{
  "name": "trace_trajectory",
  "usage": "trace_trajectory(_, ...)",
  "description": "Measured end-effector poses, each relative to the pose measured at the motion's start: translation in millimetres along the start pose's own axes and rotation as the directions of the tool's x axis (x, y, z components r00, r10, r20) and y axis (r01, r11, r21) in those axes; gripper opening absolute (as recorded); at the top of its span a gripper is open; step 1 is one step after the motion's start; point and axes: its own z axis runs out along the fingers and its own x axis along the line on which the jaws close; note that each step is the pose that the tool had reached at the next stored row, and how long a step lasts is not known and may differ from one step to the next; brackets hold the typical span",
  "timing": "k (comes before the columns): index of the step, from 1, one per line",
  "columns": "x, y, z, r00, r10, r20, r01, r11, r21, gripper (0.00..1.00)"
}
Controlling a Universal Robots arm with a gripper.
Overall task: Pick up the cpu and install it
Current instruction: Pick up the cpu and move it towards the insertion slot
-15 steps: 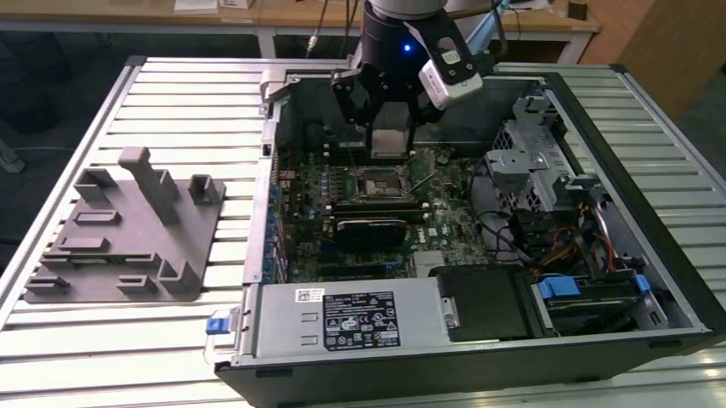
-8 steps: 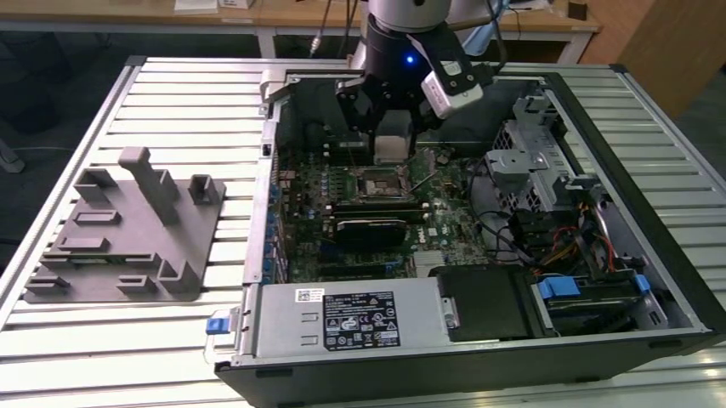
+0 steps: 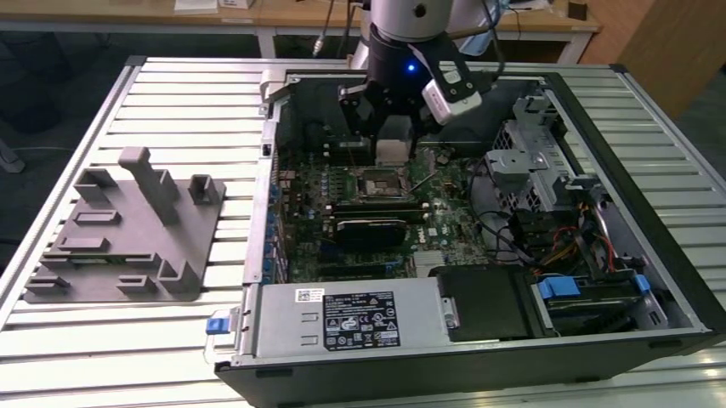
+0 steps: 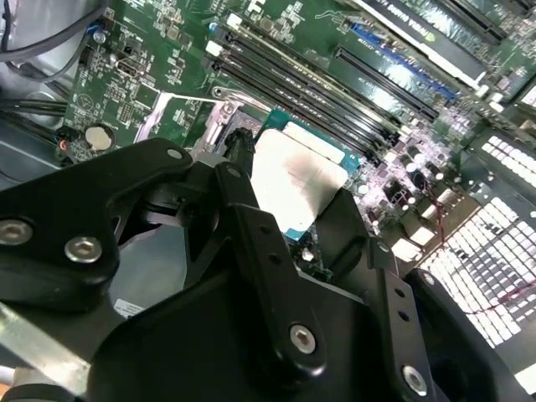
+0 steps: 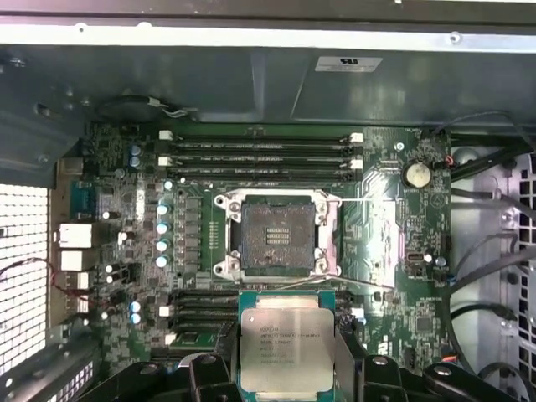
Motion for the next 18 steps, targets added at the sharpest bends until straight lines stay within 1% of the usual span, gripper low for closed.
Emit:
trace_trajectory(7, 0.1, 10.1, 7.5, 0.9999, -0.012, -0.0002, 0.012, 0.9999, -0.0004, 0.54)
trace_trajectory(13, 0.3, 18.2, 18.4, 0.9998, -0.021, -0.0004, 0.021, 0.9998, -0.0005, 0.54)
trace_trajectory(18, 0.4, 22.2, 27.6, 0.9996, -0.028, -0.0006, 0.028, 0.9996, -0.0006, 0.54)
